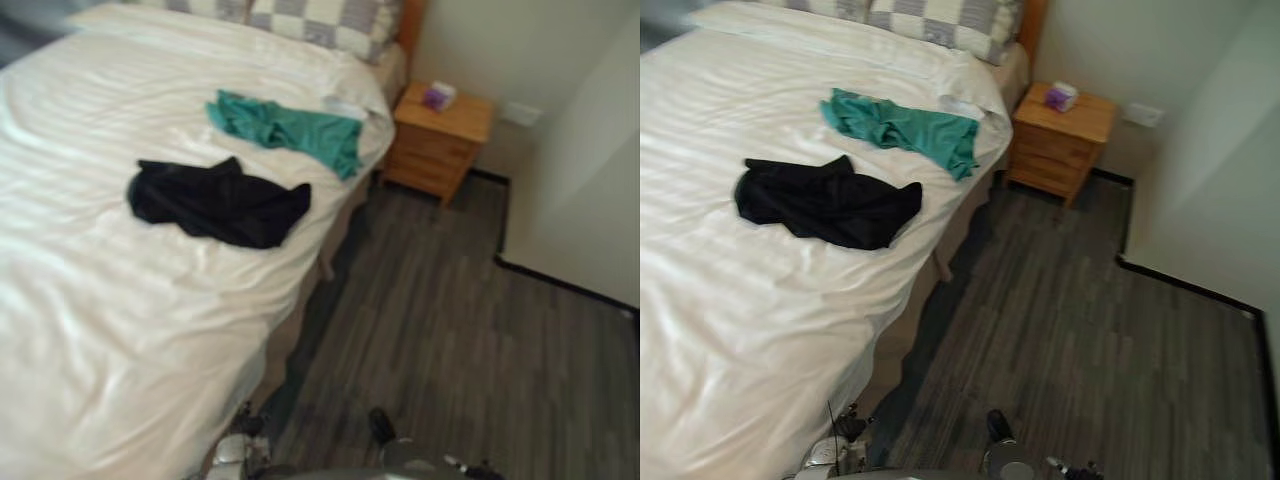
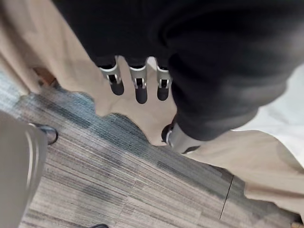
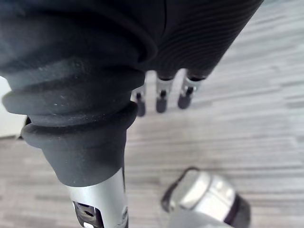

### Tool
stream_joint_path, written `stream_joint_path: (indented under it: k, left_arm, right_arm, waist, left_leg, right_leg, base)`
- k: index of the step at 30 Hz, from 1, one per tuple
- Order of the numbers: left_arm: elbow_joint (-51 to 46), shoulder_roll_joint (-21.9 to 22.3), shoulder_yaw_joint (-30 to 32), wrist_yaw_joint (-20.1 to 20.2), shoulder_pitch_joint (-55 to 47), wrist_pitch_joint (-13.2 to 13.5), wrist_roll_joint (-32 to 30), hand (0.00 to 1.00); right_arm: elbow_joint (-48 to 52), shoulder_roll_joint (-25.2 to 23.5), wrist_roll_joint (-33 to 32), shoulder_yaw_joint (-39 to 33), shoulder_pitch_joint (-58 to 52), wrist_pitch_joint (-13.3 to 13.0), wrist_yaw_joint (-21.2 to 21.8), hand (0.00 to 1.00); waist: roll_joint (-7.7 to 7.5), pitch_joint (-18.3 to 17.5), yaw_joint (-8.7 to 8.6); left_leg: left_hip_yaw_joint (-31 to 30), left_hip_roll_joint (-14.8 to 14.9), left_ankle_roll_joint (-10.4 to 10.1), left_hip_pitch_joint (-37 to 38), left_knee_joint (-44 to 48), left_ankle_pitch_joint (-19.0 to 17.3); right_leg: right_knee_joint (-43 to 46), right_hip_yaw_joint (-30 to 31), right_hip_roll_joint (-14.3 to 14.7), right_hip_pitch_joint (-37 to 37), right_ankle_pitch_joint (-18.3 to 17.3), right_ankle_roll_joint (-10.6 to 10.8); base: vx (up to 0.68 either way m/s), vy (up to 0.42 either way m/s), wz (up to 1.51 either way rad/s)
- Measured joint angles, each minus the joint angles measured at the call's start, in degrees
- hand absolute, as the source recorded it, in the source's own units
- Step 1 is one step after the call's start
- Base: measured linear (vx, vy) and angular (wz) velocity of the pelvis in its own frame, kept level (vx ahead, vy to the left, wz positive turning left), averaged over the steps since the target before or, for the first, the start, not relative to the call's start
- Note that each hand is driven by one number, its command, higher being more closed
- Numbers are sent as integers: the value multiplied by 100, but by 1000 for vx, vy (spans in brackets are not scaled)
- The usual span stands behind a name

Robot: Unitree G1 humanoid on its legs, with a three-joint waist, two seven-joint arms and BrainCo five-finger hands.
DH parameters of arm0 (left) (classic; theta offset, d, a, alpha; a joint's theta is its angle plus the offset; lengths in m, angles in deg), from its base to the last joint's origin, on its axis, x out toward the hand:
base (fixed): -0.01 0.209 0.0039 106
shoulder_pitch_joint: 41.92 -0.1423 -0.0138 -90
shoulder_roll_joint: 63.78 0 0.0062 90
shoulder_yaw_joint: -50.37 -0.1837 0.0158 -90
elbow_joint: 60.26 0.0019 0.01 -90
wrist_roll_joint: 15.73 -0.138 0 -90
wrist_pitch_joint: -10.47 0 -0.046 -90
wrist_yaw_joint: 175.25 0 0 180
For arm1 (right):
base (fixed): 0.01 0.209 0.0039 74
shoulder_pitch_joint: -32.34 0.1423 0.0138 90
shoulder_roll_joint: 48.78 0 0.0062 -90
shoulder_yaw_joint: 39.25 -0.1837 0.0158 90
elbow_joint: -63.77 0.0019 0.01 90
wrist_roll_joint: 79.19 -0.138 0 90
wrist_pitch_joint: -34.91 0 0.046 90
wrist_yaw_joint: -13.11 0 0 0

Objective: Tidy the bed and pick cloth on bed and put in laundry

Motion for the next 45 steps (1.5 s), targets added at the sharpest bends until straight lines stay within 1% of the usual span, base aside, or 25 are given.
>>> stream_joint_path:
  k: [1,3,5,6,8,10,12,13,22,25,27,28,30,31,32,33,34,35,36,38,40,42,43,44,45]
  left_arm:
    - [35,-90,-102,-5,13,-3,0,0]
    - [39,-173,-139,-7,77,-9,-1,0]
    - [32,-163,-106,-9,195,-13,1,0]
    - [31,-86,-16,-7,212,-13,3,0]
    - [31,-17,111,7,150,-30,6,0]
    - [35,74,227,13,3,-55,5,0]
    - [36,114,315,20,-55,-79,2,0]
    - [11,105,317,251,-149,-185,-139,0]
    - [9,112,305,249,-119,-149,-117,0]
    - [-54,122,300,245,-95,-153,-114,0]
    - [-252,114,315,228,-170,-154,-139,0]
    - [-455,90,338,220,-344,-139,-160,0]
    - [-805,117,540,154,-473,-106,-158,0]
    - [-969,225,554,115,-501,-71,-159,0]
    - [-980,254,536,106,-490,2,-160,0]
    - [-983,231,502,100,-459,48,-164,0]
    - [-974,246,469,103,-415,67,-173,0]
    - [-981,275,444,98,-398,70,-168,0]
    - [-989,274,424,95,-393,86,-167,0]
    - [-990,272,392,79,-390,124,-167,0]
    - [-988,272,378,78,-386,127,-169,0]
    - [-969,253,370,84,-357,125,-179,0]
    - [-959,227,363,97,-325,121,-197,0]
    - [-957,213,346,121,-275,104,-227,0]
    - [-949,176,332,121,-271,94,-229,0]
  right_arm:
    - [71,-26,-2,34,-62,0,1,0]
    - [180,-13,0,178,-5,-4,-4,0]
    - [301,43,7,257,16,-22,-14,0]
    - [307,110,40,272,56,-27,-11,0]
    - [270,133,123,270,29,-54,-25,0]
    - [244,155,196,254,25,-99,-23,0]
    - [259,109,276,180,60,-98,-26,0]
    - [23,-62,282,-64,399,-2,-117,0]
    - [29,-62,229,-95,397,-23,-119,0]
    - [44,-112,99,-165,405,-46,-117,0]
    - [49,-105,94,-154,459,-67,-106,0]
    - [40,-93,93,-89,455,-99,-103,0]
    - [39,-7,94,176,397,-118,-89,0]
    - [22,161,95,345,354,-113,-86,0]
    - [32,223,94,438,339,-114,-87,0]
    - [63,235,94,499,394,-124,-89,0]
    - [23,248,97,492,466,-112,-88,0]
    - [-4,278,99,453,496,-104,-90,0]
    - [-21,274,99,443,515,-102,-90,0]
    - [-19,259,107,378,572,-104,-74,0]
    - [-16,238,111,349,682,-118,-80,0]
    - [-16,224,120,370,724,-122,-75,0]
    - [-12,209,123,390,764,-140,-54,0]
    - [-16,148,184,393,763,-151,23,0]
    - [-18,107,238,383,751,-150,27,0]
  waist:
    - [-105,-65,-1]
    - [-89,-52,20]
    - [46,30,26]
    - [139,93,30]
    - [156,195,48]
    - [160,217,86]
    - [175,204,50]
    - [-150,192,233]
    - [-116,225,211]
    - [-139,351,122]
    - [-105,565,97]
    - [-137,594,98]
    - [-120,675,92]
    - [46,699,158]
    - [97,694,266]
    - [-7,704,338]
    - [27,746,346]
    - [88,786,355]
    - [93,790,368]
    - [100,794,394]
    - [129,784,417]
    - [104,772,452]
    - [80,720,507]
    - [-52,708,551]
    - [-82,706,547]
  left_leg:
    - [386,-195,66,95,-189,38]
    - [849,-328,197,104,-306,131]
    - [1220,-377,406,26,-301,265]
    - [1512,-386,420,83,-318,280]
    - [1812,-484,423,283,-301,281]
    - [1926,-573,547,432,-382,355]
    - [2002,-593,607,475,-557,425]
    - [1900,-441,287,470,-1295,856]
    - [1818,-448,277,467,-1293,866]
    - [1771,-463,117,479,-1235,963]
    - [1851,-383,18,396,-692,903]
    - [2013,-224,-237,116,198,748]
    - [2120,164,-276,-572,2031,790]
    - [2091,564,9,-1025,3188,1262]
    - [2017,593,148,-1269,3557,1829]
    - [1877,454,-26,-1484,3711,1786]
    - [1700,212,-83,-1617,3495,1242]
    - [1585,-11,1,-1719,2916,921]
    - [1600,-108,45,-1757,2506,872]
    - [1588,-407,-44,-1837,533,1057]
    - [1436,-448,-191,-1872,-875,1630]
    - [1418,-469,96,-1889,-959,2226]
    - [1496,-563,488,-1803,-867,2313]
    - [1575,-683,776,-1800,-673,2060]
    - [1595,-730,839,-1742,-595,1913]
  right_leg:
    - [-76,139,-71,-163,191,69]
    - [-162,-37,-87,-396,576,-115]
    - [-358,-1361,-62,-481,1066,-622]
    - [666,-2725,-50,-664,47,-976]
    - [2009,-3473,-69,-814,-894,-1121]
    - [1785,-3324,-61,-677,-810,-1015]
    - [2174,-3409,-77,-655,-1371,-949]
    - [-651,-3015,-168,934,-116,-410]
    - [-625,-3111,-188,953,-116,-410]
    - [-618,-3209,-243,1014,-125,-412]
    - [-59,-3431,-274,900,-613,-533]
    - [531,-3596,-334,750,-1021,-704]
    - [971,-3584,-358,678,-1470,-628]
    - [942,-3498,-200,786,-1560,-637]
    - [710,-3376,-146,941,-1544,-688]
    - [618,-3268,-255,948,-1541,-752]
    - [579,-3100,-279,934,-1488,-848]
    - [510,-3011,-304,937,-1451,-908]
    - [480,-2958,-323,937,-1451,-907]
    - [260,-2866,-383,1054,-1504,-821]
    - [56,-2800,-342,1196,-1549,-748]
    - [24,-2688,-391,1354,-1704,-517]
    - [119,-2635,-524,1390,-1861,-387]
    - [380,-2644,-673,1339,-1865,-271]
    - [705,-2638,-741,1260,-1850,-254]
  base:
    - [-54,169,-149]
    - [-63,138,-131]
    - [-56,126,-101]
    - [-44,120,-87]
    - [-31,117,-86]
    - [-45,57,-76]
    - [7,-3,-18]
    - [33,2,3]
    - [0,0,3]
    - [-26,-20,14]
    - [-65,-107,-10]
    - [-54,-140,-28]
    - [-47,-96,-34]
    - [-5,-112,-75]
    - [130,-94,-104]
    - [193,-63,-92]
    - [224,-15,-70]
    - [116,-10,-46]
    - [182,-15,-38]
    - [242,11,-30]
    - [337,65,-34]
    - [452,115,-39]
    - [534,140,-37]
    - [535,137,-28]
    - [542,135,-11]
